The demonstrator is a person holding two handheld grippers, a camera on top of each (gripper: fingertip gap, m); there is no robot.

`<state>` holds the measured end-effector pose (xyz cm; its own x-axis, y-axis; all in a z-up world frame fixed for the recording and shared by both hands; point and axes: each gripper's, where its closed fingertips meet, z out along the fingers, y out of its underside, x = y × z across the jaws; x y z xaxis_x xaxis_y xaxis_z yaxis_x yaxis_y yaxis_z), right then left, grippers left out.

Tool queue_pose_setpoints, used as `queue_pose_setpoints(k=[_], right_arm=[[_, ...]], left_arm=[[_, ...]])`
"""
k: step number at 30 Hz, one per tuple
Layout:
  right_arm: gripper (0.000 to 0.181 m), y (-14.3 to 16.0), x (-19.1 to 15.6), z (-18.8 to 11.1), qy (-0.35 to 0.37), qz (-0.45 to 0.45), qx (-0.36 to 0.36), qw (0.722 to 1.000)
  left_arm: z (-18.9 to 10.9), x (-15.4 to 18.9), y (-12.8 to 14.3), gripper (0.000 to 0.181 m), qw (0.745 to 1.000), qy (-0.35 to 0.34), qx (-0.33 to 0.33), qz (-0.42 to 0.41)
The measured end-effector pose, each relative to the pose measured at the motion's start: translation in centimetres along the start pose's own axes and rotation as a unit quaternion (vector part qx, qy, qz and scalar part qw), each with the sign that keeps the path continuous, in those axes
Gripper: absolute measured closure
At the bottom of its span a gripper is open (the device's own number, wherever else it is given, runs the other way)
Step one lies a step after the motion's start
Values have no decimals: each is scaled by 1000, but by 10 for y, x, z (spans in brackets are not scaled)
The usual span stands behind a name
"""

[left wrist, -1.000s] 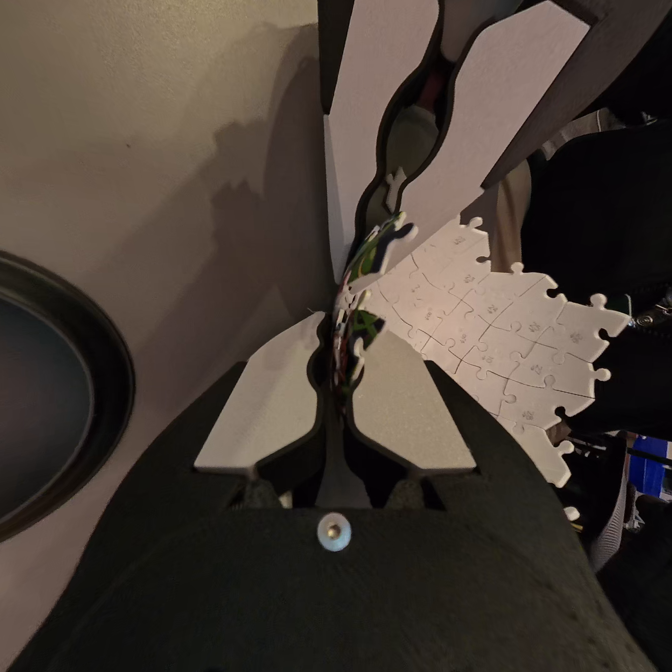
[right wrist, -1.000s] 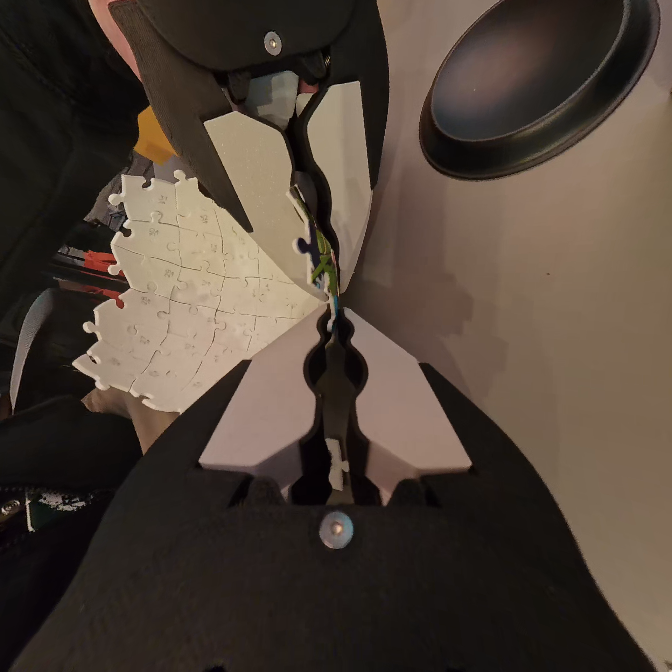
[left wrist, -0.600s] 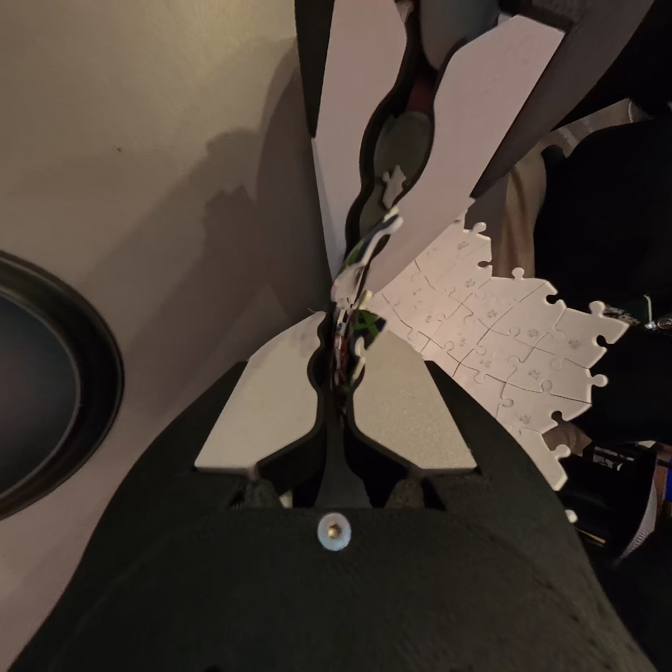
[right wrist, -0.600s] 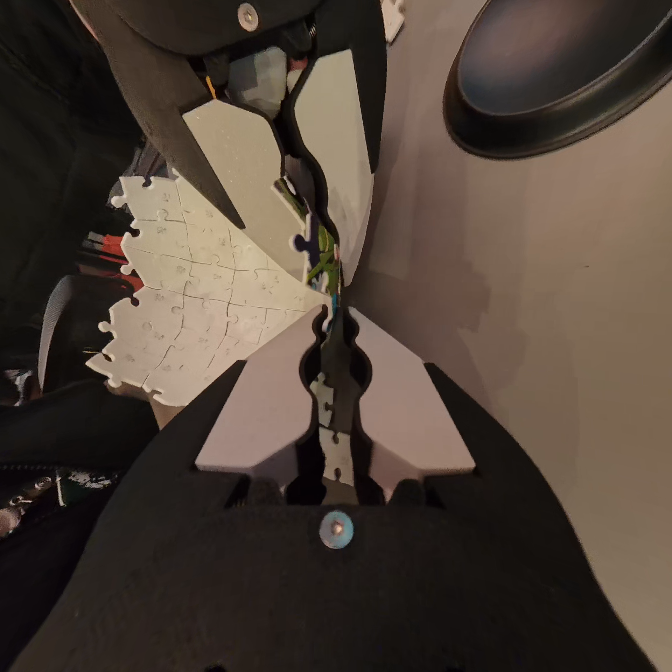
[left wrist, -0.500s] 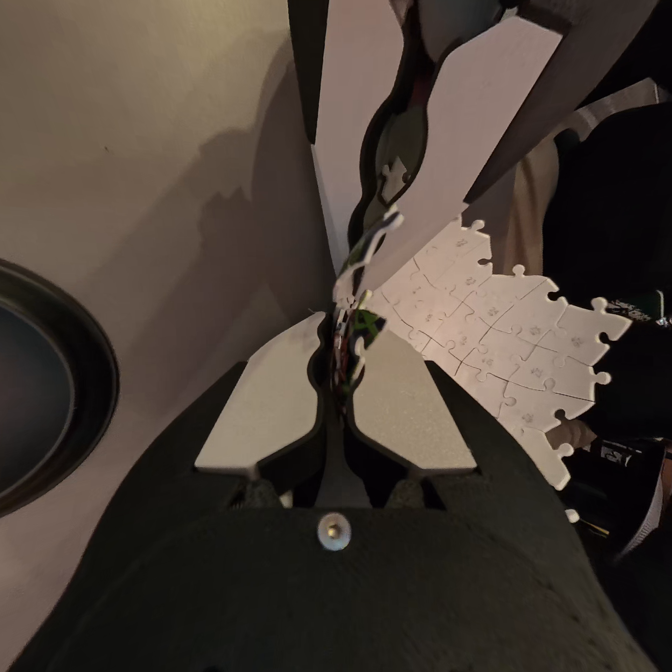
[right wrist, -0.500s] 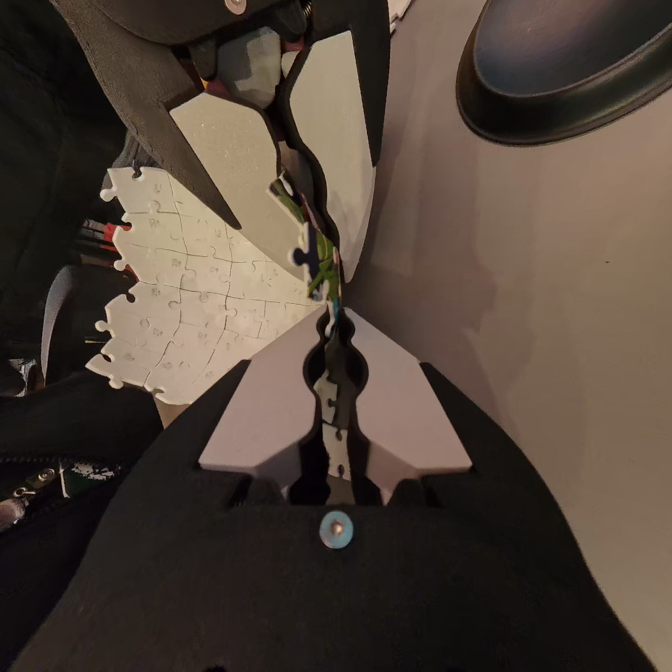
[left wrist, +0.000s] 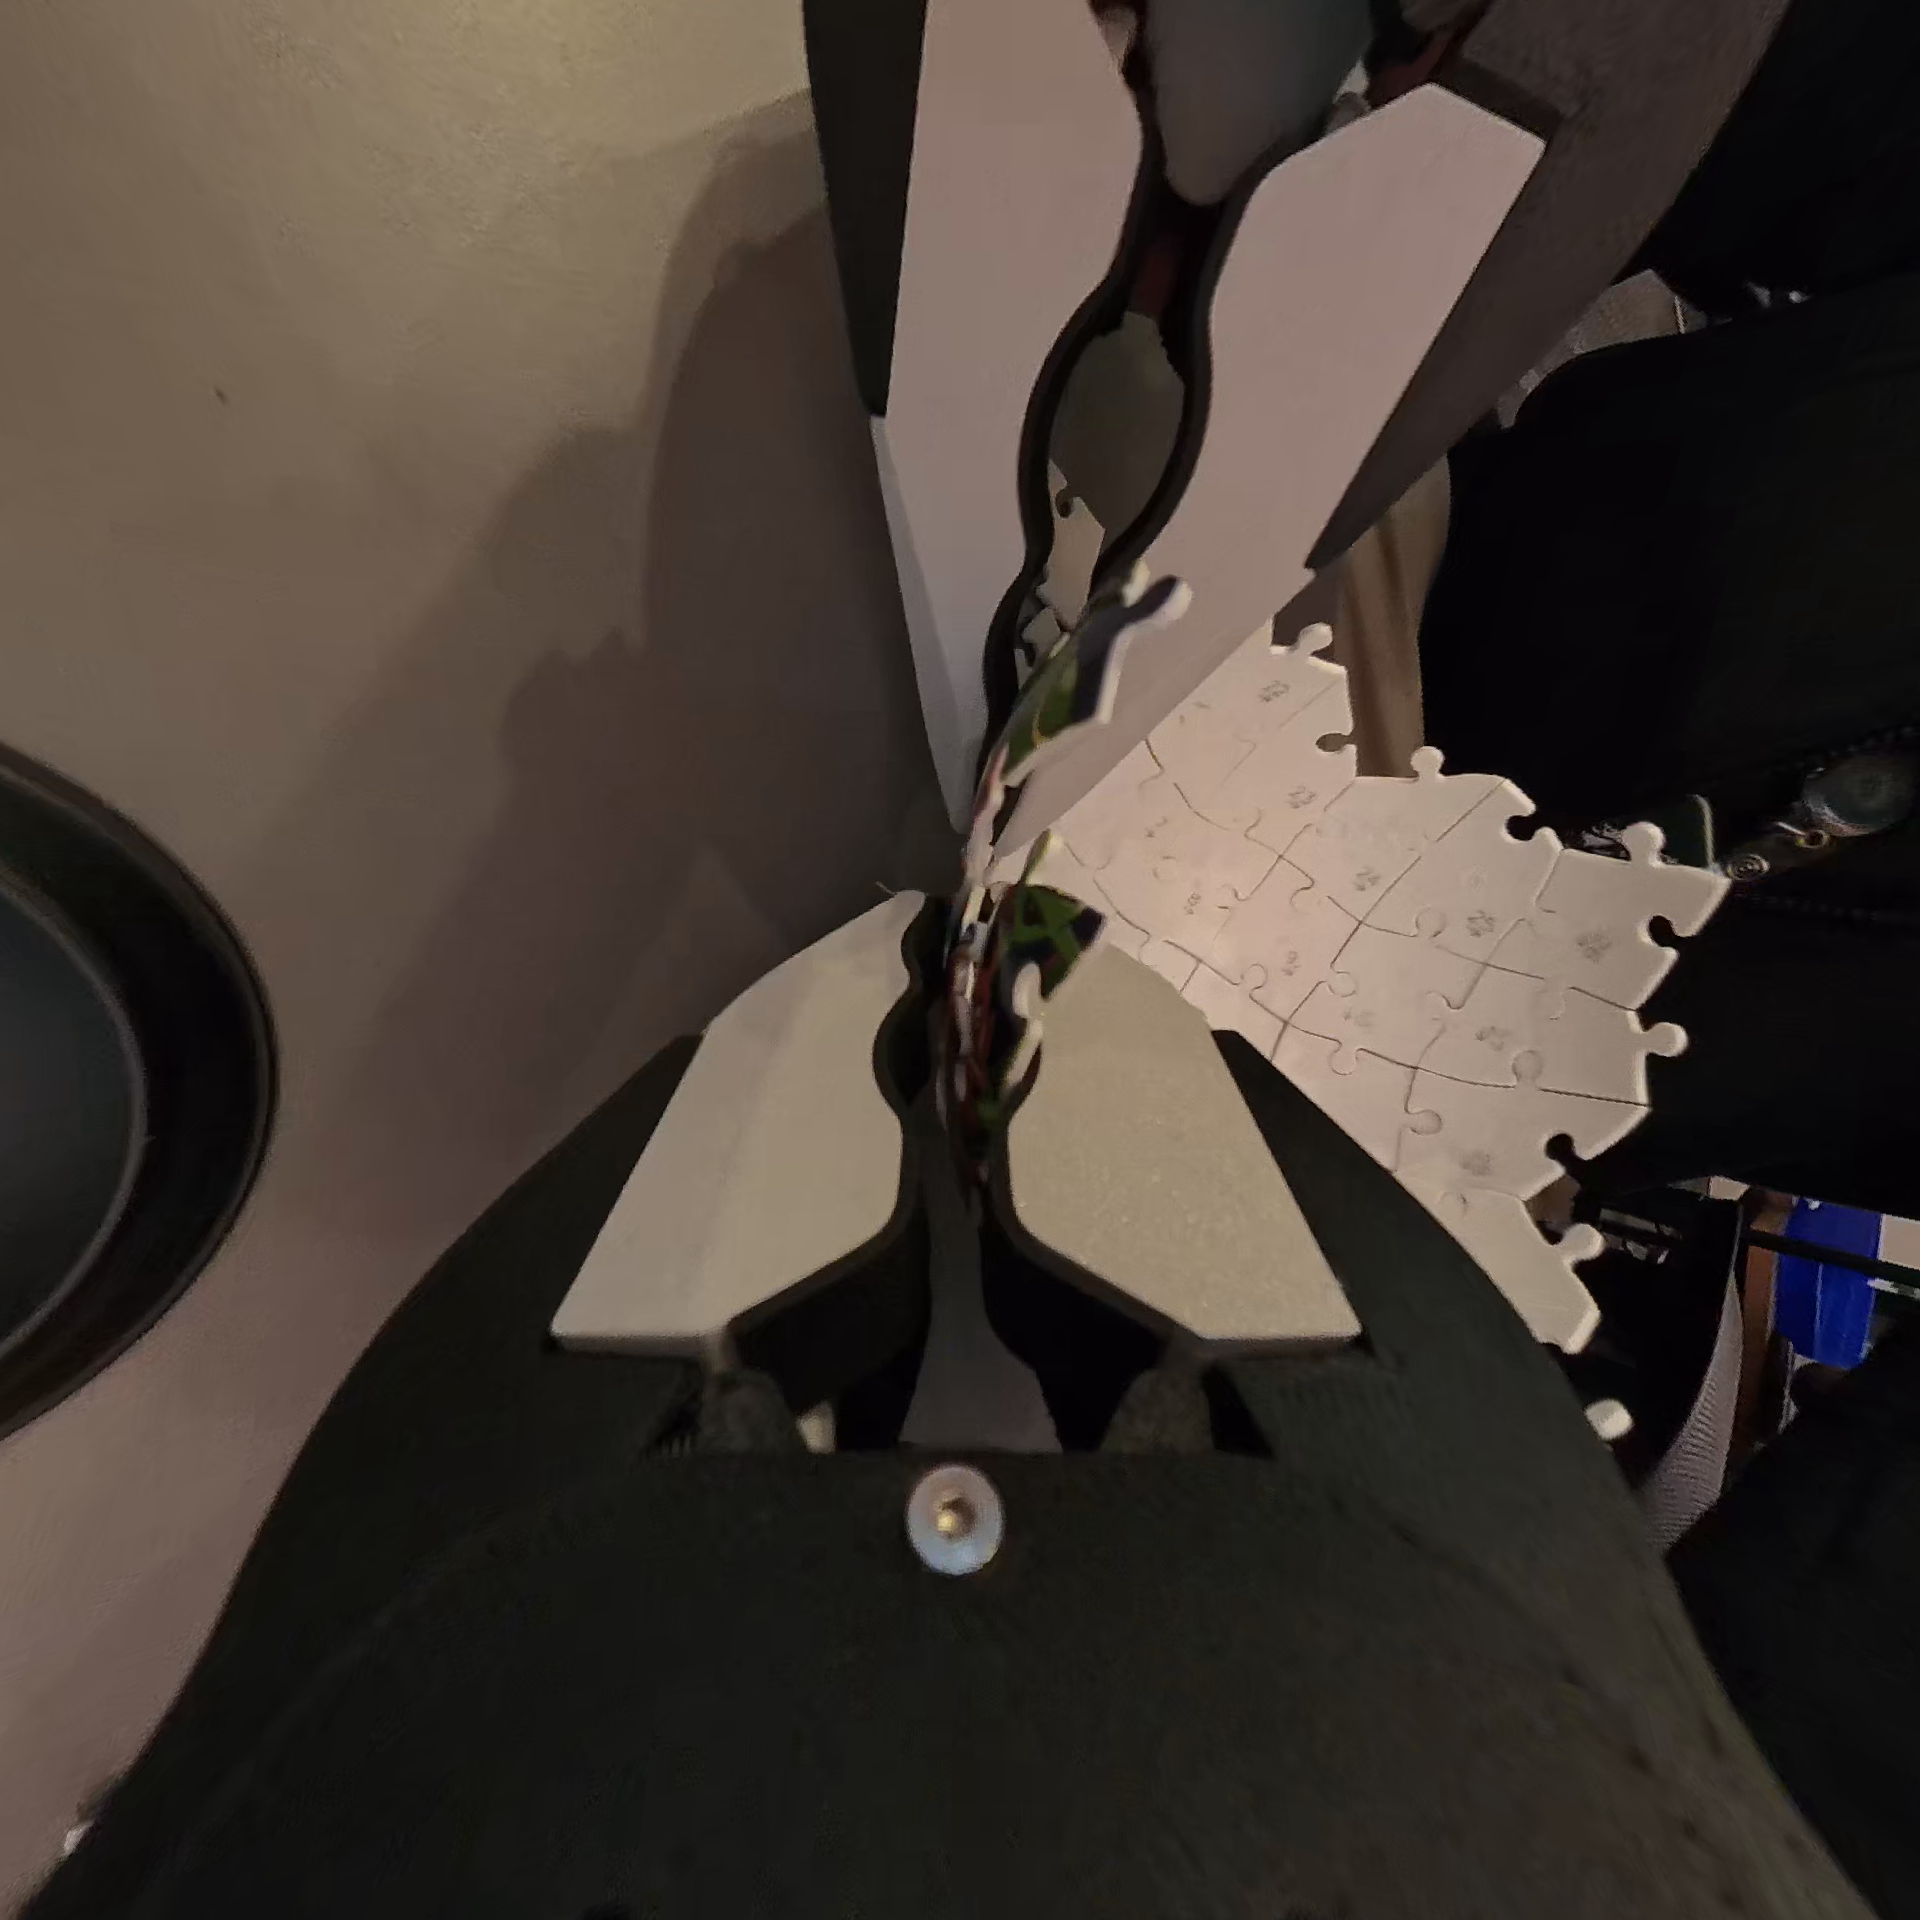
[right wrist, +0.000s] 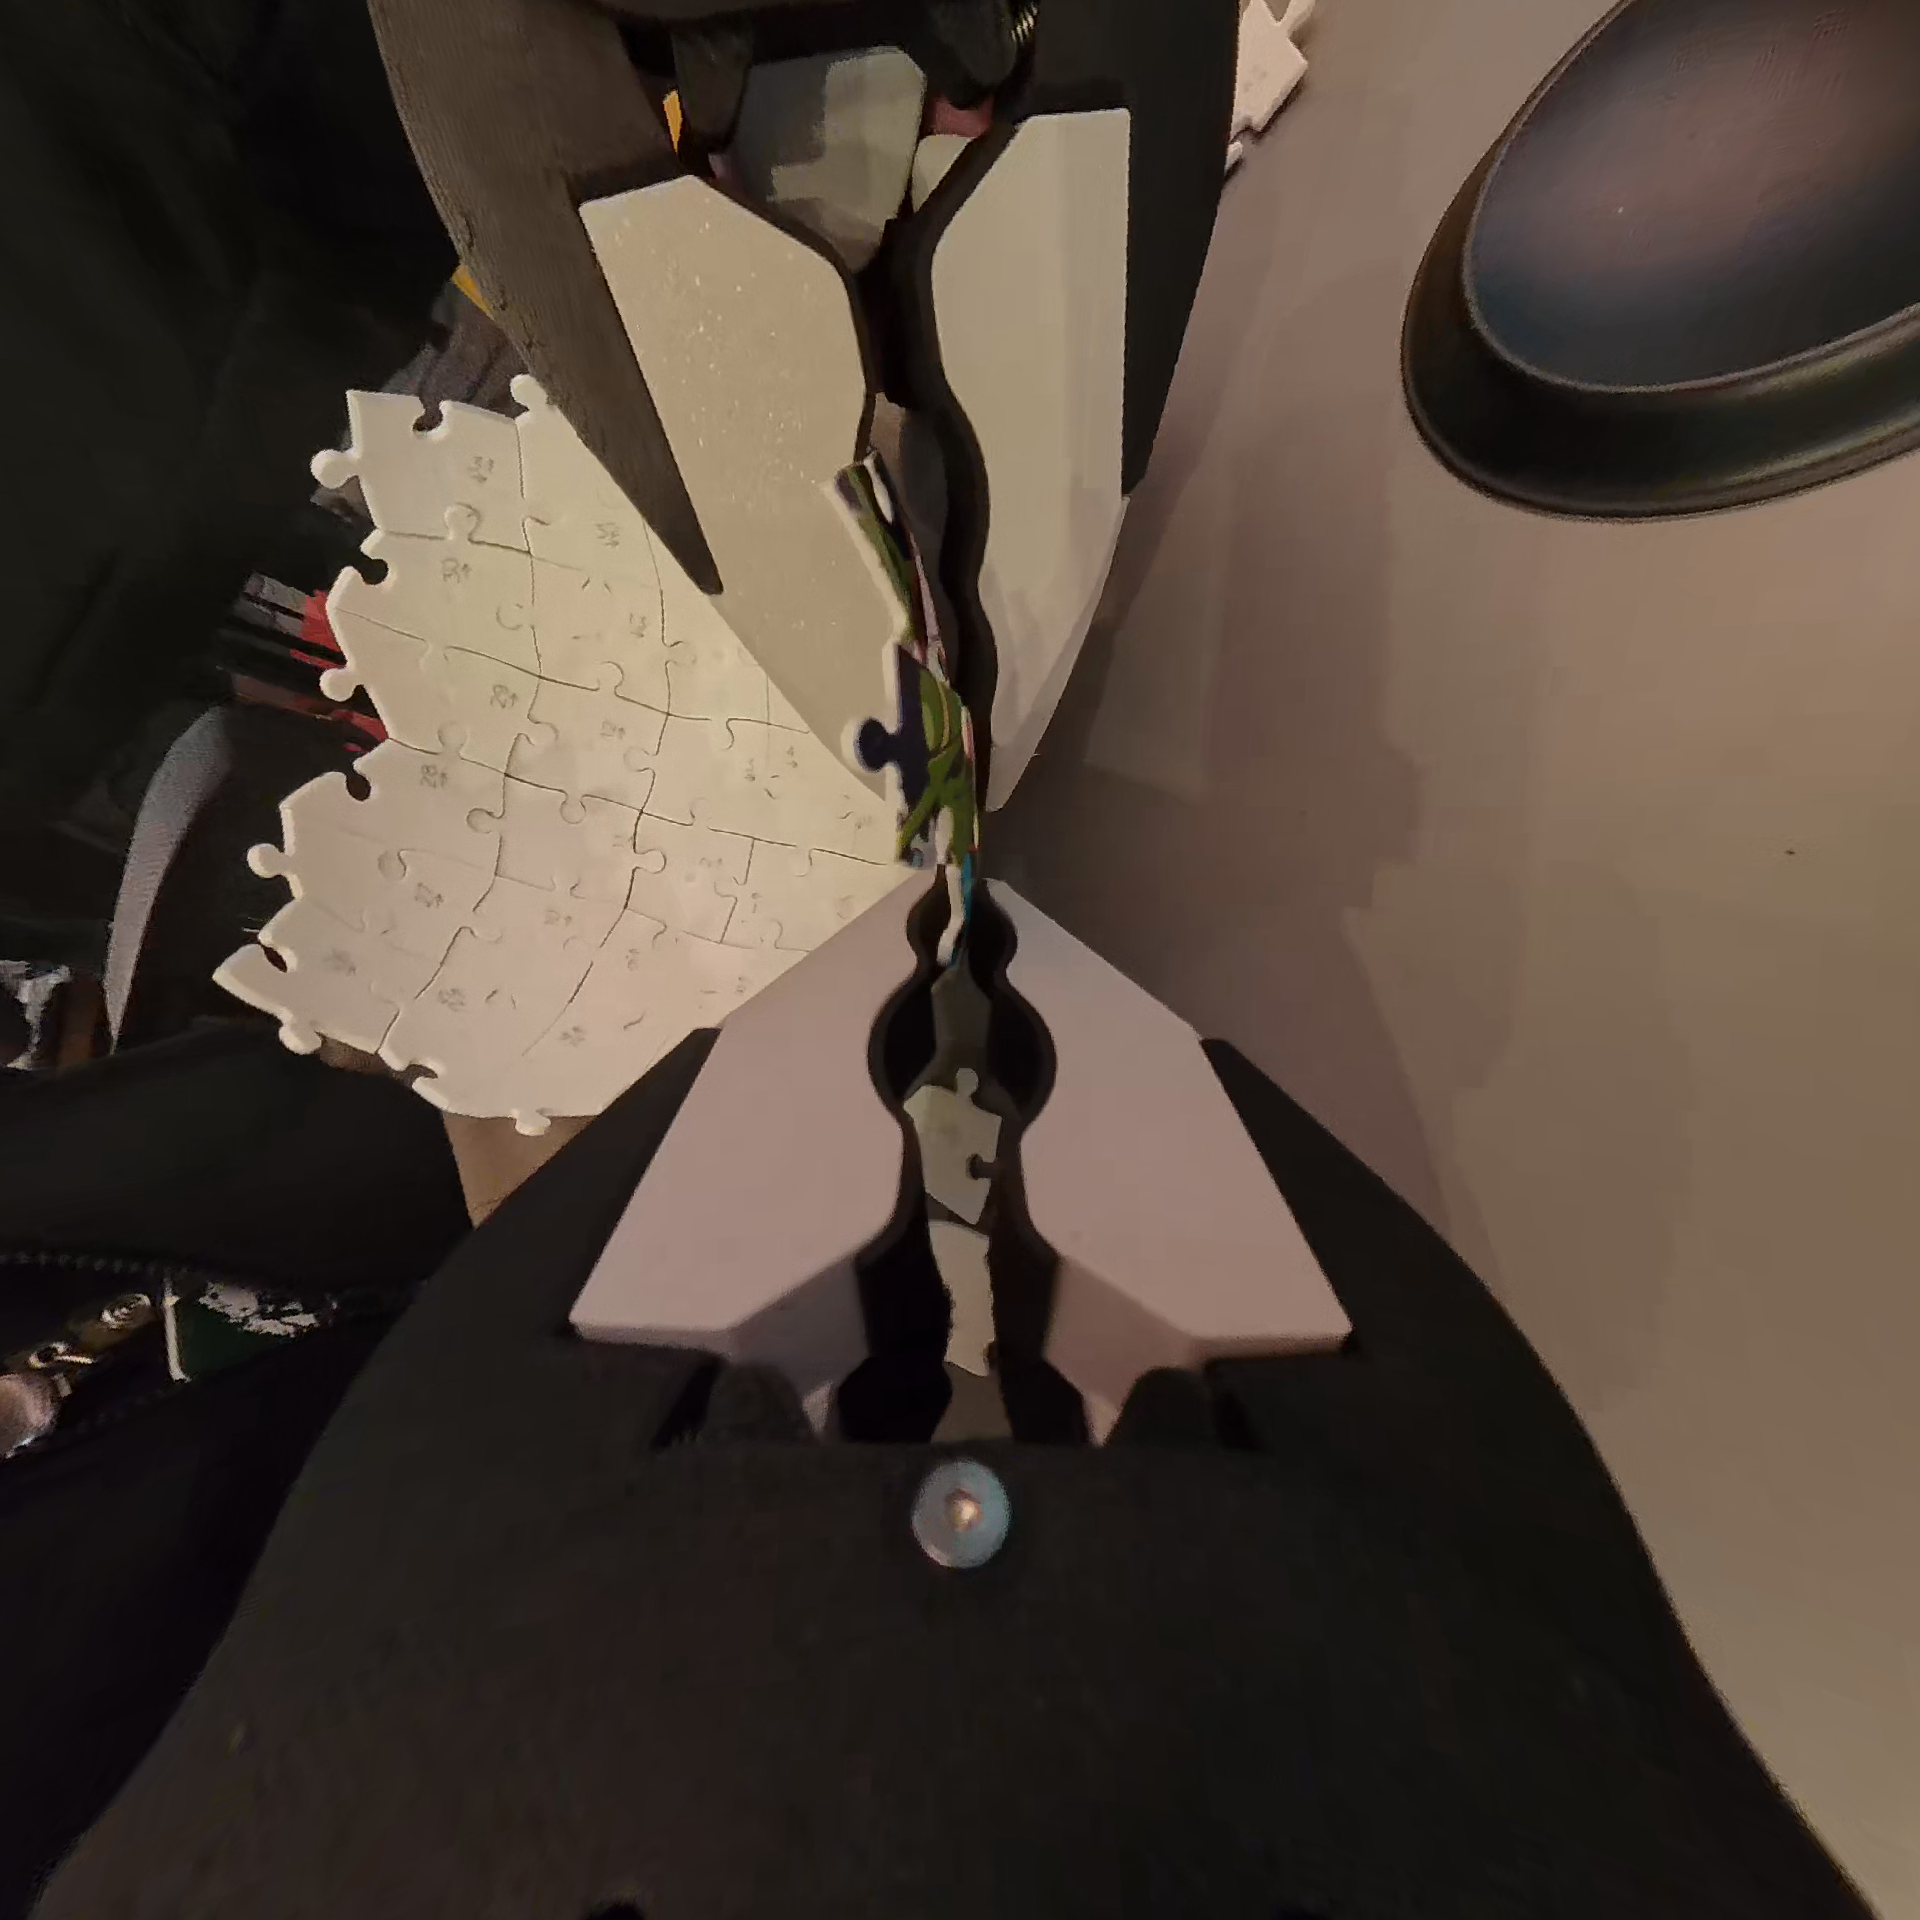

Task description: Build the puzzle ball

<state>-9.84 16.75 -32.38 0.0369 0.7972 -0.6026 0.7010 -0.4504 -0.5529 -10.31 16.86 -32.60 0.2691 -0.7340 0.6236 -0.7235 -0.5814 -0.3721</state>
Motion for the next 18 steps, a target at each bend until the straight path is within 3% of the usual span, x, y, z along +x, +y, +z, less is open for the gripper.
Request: queue_pose_setpoints(k=[14, 18], right_arm=[[170, 8, 3, 6, 5, 24, -23, 999], [179, 9, 0, 9, -6, 25, -37, 999]], left_arm=[[5, -3, 5, 178, 998, -50, -39, 10], [4, -4, 6, 178, 997, -55, -47, 8]])
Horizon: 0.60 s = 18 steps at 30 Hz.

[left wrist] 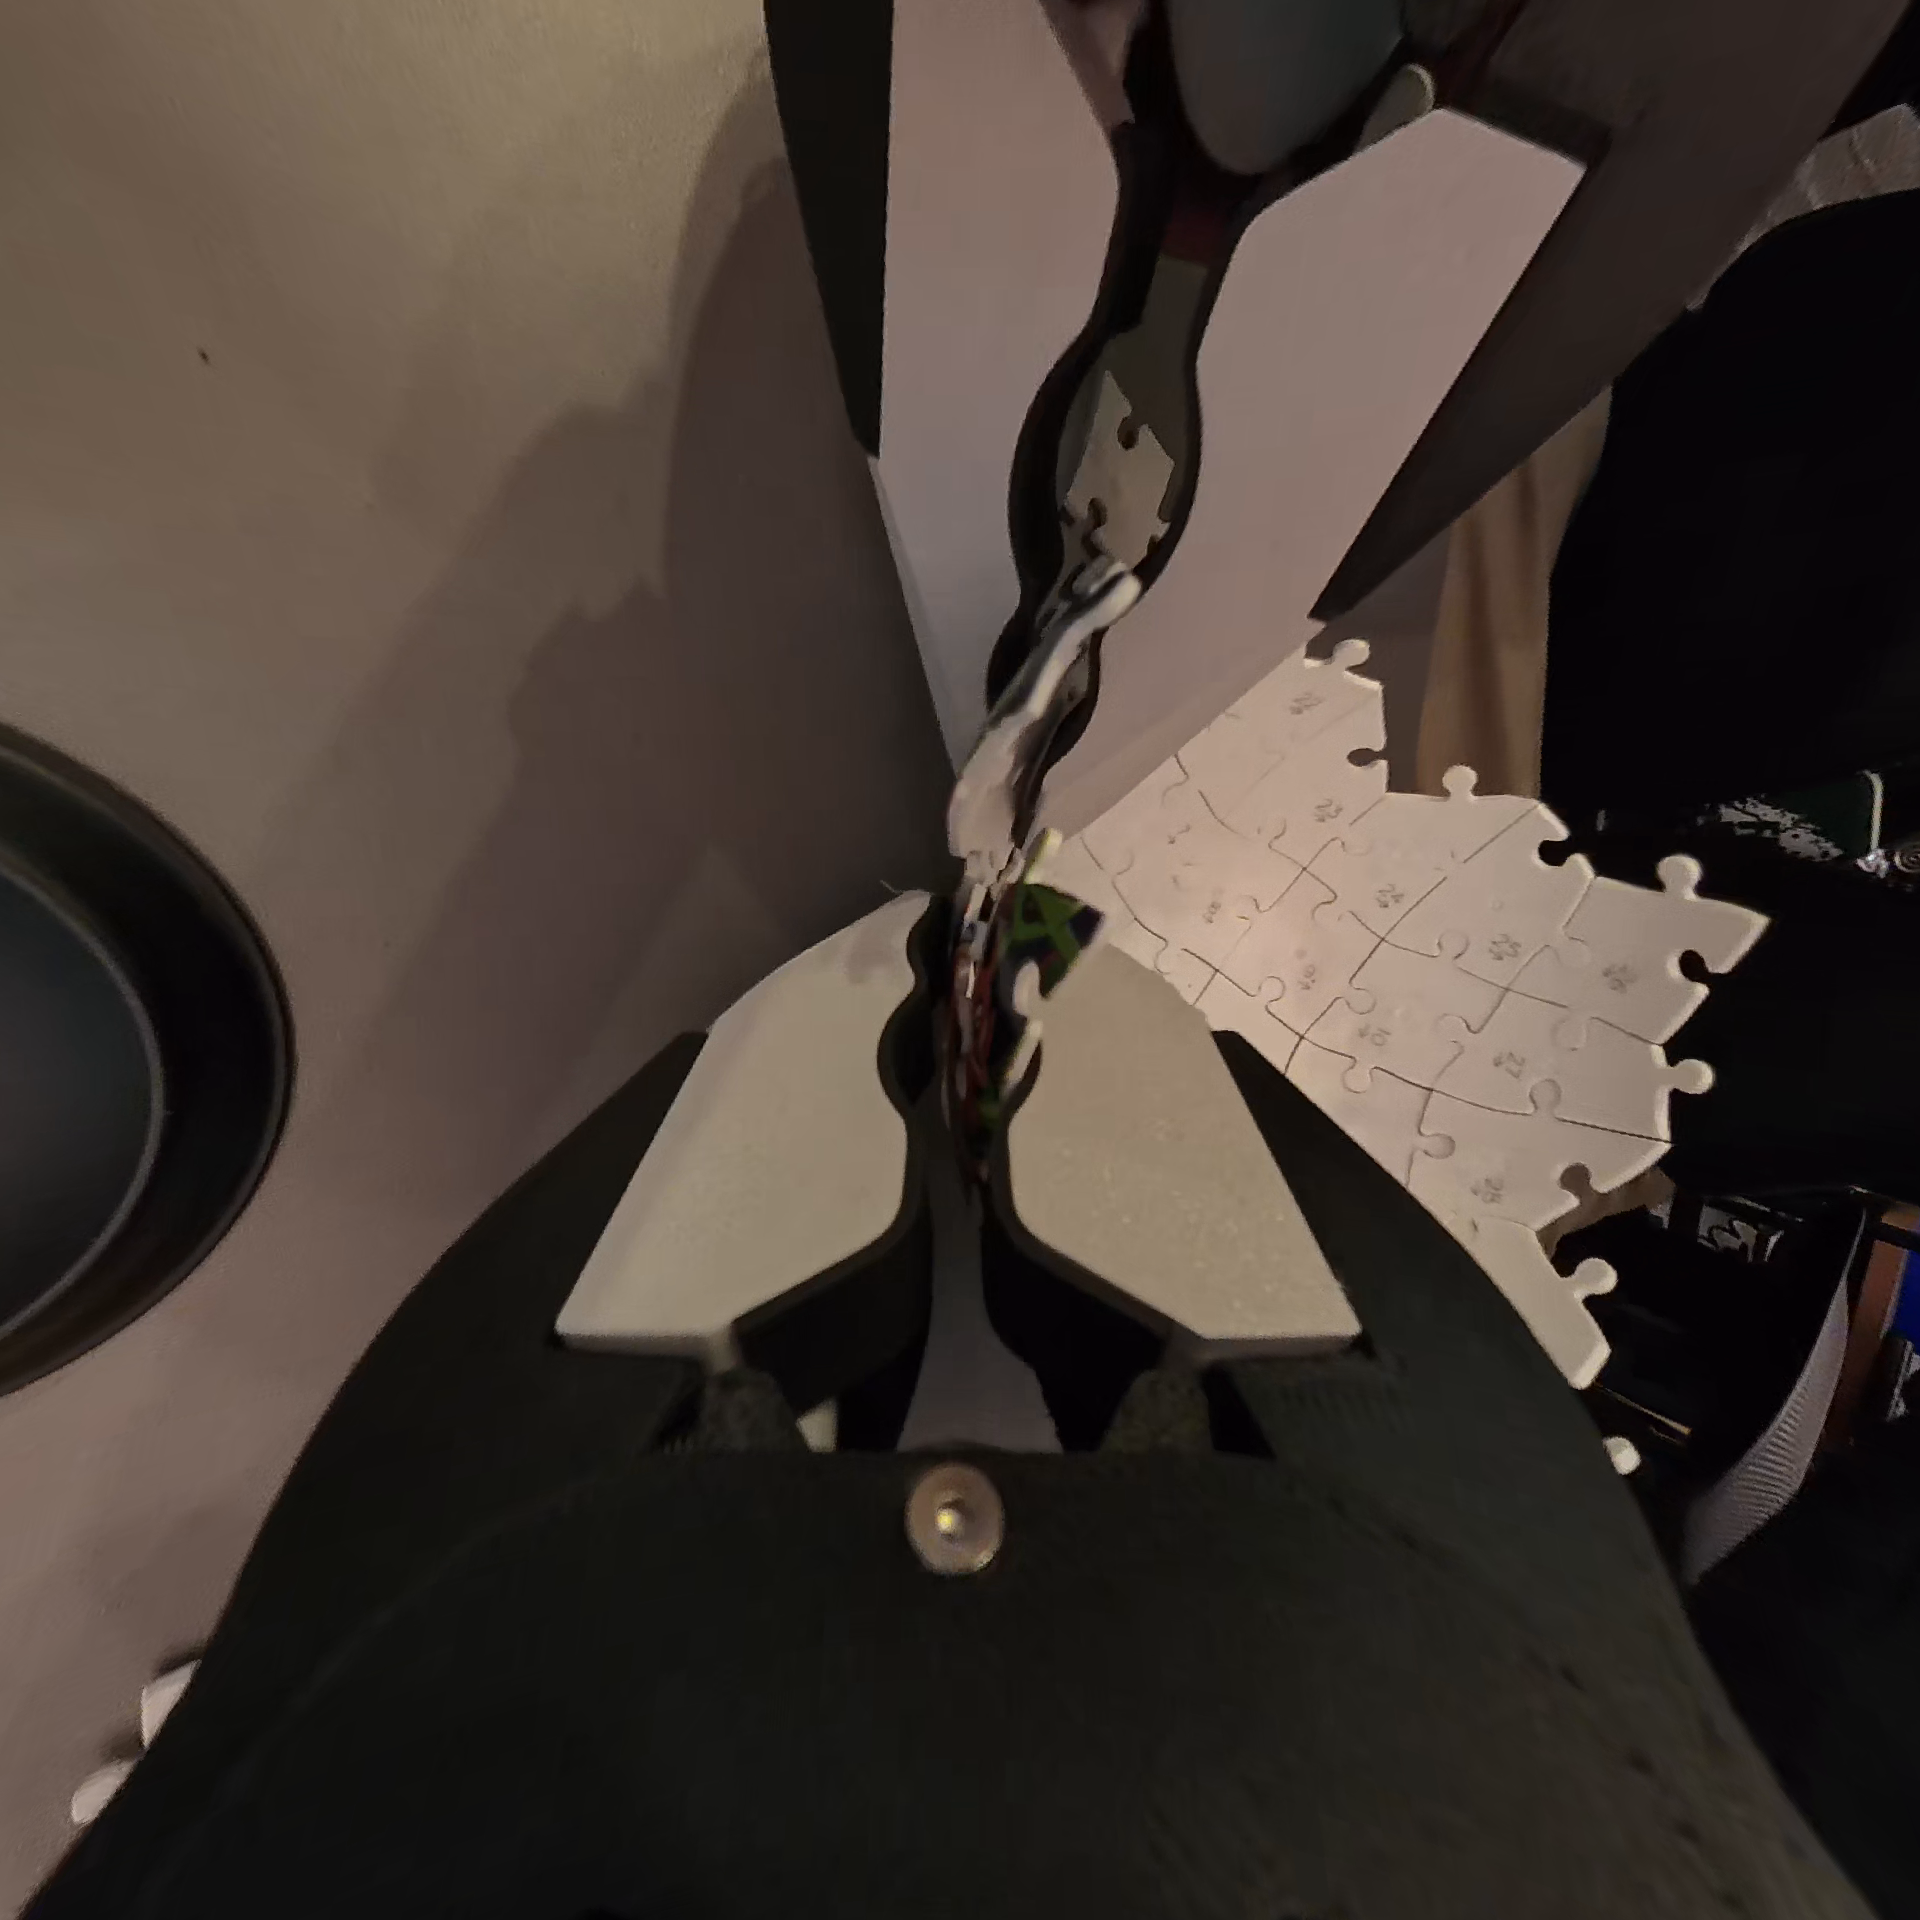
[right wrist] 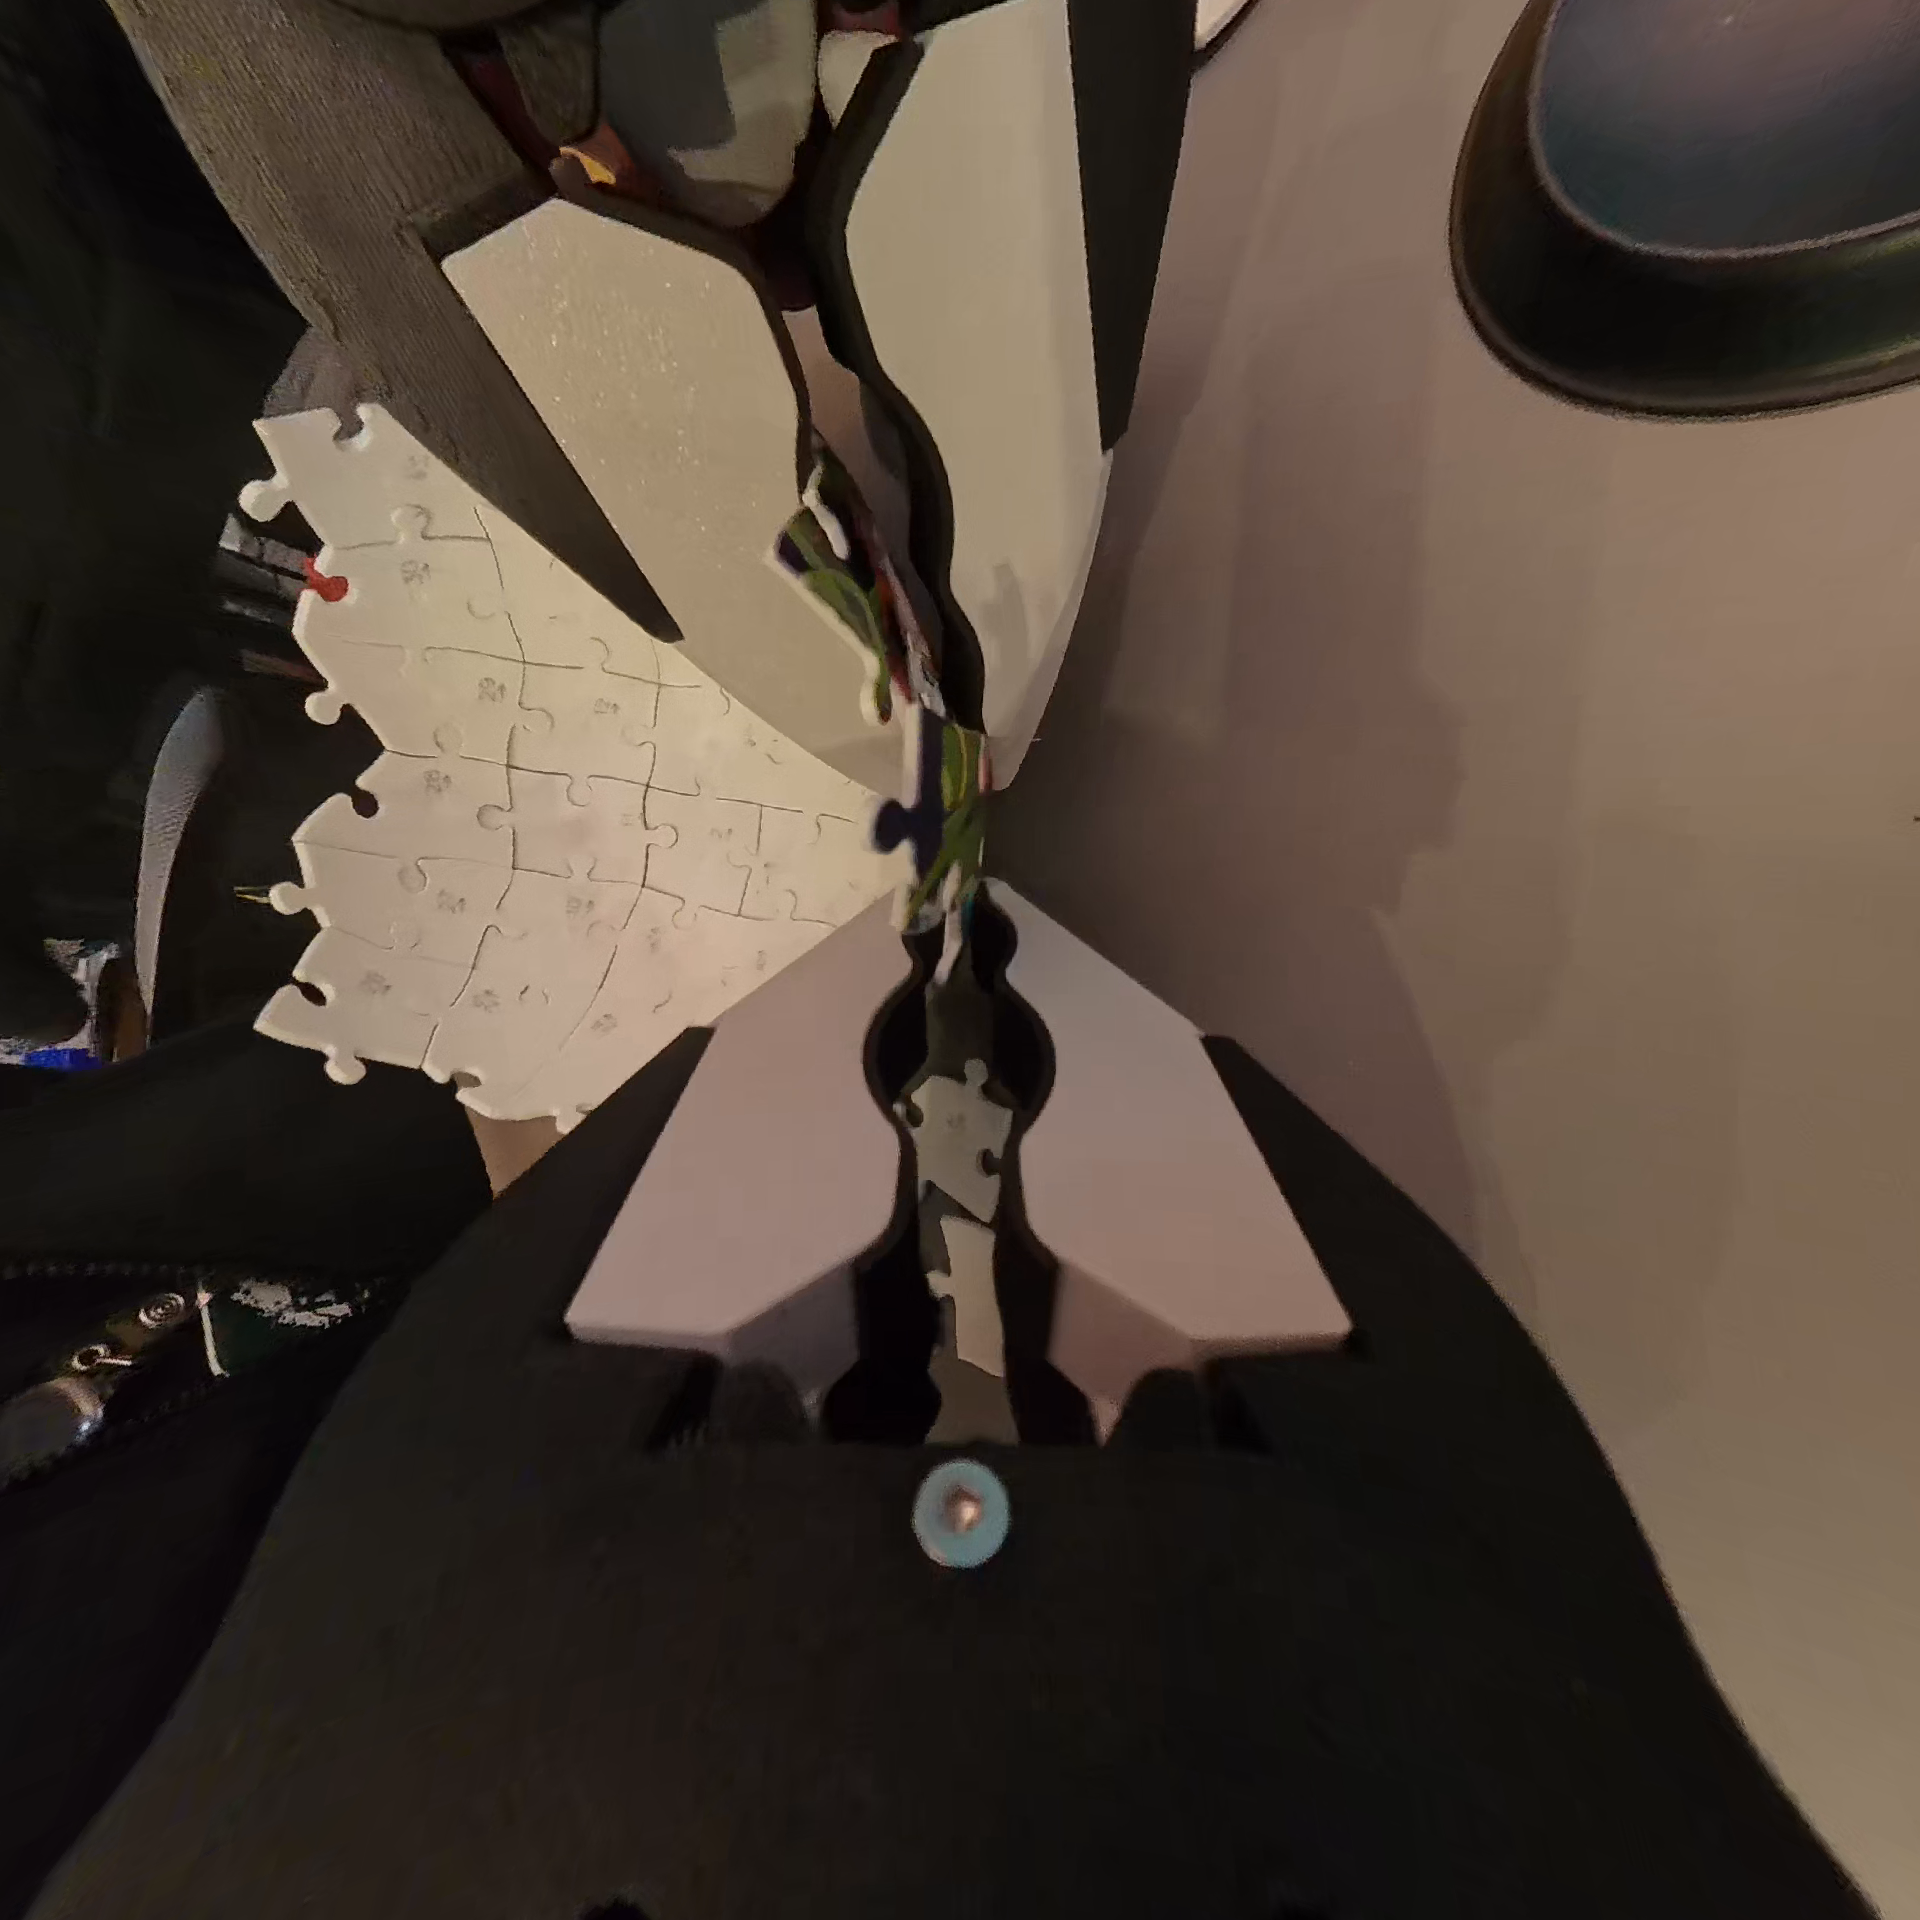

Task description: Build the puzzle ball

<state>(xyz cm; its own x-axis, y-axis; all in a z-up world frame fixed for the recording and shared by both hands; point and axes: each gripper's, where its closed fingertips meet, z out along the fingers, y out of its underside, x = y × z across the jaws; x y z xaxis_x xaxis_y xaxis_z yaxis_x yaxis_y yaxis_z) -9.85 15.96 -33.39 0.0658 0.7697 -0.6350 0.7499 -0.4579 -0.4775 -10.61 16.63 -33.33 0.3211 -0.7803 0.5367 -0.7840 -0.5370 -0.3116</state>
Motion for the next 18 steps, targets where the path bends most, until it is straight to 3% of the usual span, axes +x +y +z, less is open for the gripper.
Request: queue_pose_setpoints(k=[13, 18], right_arm=[[181, -4, 3, 1, 17, -21, 5, 1000], [181, -6, 2, 1, 17, -26, 12, 999]], left_arm=[[-4, -1, 0, 172, 1000, 21, 12, -17], [-2, -2, 6, 162, 999, 27, -3, -26]])
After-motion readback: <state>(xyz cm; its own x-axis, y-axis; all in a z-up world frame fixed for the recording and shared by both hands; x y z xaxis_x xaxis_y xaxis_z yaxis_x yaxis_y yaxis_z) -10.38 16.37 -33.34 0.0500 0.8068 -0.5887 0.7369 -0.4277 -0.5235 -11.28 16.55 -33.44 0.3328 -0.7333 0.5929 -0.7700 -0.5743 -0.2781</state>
